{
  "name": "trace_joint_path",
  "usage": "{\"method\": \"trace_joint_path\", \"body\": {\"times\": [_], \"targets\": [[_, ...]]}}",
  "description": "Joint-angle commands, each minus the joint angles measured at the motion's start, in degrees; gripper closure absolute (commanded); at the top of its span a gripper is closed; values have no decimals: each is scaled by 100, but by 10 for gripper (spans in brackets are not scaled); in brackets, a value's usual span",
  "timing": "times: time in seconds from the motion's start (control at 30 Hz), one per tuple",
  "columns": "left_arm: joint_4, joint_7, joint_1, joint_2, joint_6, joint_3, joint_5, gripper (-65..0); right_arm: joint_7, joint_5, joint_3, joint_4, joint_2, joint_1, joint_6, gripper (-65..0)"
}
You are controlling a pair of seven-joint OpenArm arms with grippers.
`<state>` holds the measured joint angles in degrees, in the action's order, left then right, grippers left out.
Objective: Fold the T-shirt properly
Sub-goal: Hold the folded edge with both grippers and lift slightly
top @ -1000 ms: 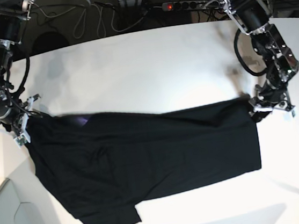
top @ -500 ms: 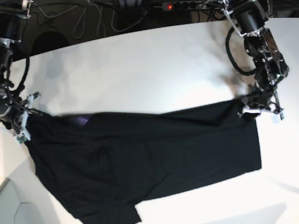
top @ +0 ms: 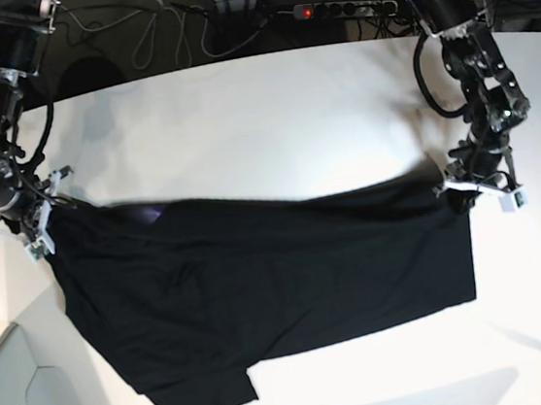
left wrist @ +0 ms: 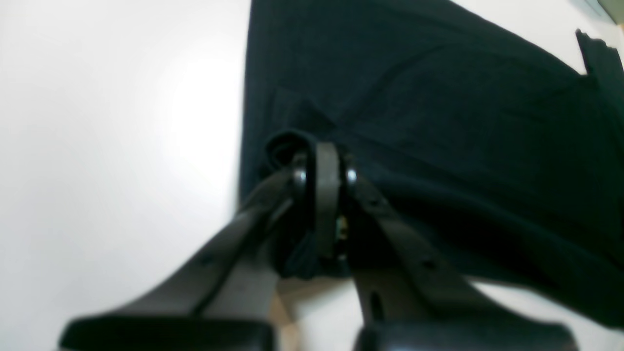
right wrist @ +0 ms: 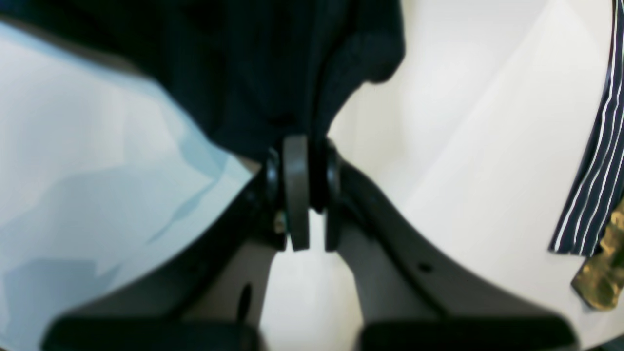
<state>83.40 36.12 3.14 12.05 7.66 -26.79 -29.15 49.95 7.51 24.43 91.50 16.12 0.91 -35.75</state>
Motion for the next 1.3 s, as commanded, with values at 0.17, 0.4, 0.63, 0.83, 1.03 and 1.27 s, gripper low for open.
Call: {"method": "trace_joint_path", "body": {"times": [0.17,0.4,0.63,0.83,1.03,1.27], "targets": [[693,-82,-564,-216,65,-420,-61,0,-112,-43,41,138,-113,-60,-60,-3],[755,-91,-951,-357,91,-640,-70,0,-129,-52,41,138,-315,-192,-60,-3],[755,-73,-1109,-357,65,-605,-70,0,-129,-52,23,138,-386,-201,-69,-3],[817,436,-1127,-313,65,-658,-70,-177,-129,-52,23,138,-377,-165,-69,-3],[1247,428,-1180,-366,47,-834,-70,-253,-129,-52,23,138,-386,-157,-69,-3],[1195,472,-1109,-366,38,-1238,-61,-255,-129,-52,23,138,-394,-148,-69,-3]]}}
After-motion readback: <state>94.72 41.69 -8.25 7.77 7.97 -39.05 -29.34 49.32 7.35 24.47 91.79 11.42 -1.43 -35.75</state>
